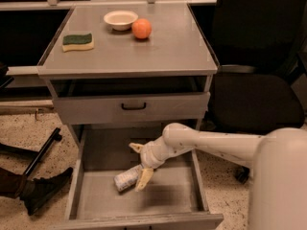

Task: Pick blue plastic bottle from middle drawer and place on counter

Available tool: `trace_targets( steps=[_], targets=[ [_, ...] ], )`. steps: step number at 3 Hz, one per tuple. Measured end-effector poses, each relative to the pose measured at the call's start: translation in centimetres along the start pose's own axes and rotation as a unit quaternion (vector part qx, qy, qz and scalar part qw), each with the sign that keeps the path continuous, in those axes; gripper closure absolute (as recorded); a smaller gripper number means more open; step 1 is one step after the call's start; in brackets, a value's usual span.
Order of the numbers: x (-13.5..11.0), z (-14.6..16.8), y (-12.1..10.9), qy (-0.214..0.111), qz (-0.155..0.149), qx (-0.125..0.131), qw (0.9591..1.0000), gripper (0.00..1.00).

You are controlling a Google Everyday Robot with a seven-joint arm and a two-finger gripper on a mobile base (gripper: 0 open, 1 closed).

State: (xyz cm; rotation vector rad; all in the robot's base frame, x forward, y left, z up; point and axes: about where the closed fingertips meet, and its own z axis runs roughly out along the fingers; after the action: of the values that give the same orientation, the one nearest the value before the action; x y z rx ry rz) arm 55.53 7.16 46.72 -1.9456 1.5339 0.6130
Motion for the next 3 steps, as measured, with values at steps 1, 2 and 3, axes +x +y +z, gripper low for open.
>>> trace_targets(
  steps=[1,2,3],
  targets=[
    [1.1,6.2,1.7,-0.048,0.007,-0.050,0.9976,0.00],
    [1.9,9.3,3.0,-0.070,0.014,-0.079,0.9943,0.00],
    [2.1,9.7,3.3,-0.071,0.017,-0.081,0.9940,0.19]
  ],
)
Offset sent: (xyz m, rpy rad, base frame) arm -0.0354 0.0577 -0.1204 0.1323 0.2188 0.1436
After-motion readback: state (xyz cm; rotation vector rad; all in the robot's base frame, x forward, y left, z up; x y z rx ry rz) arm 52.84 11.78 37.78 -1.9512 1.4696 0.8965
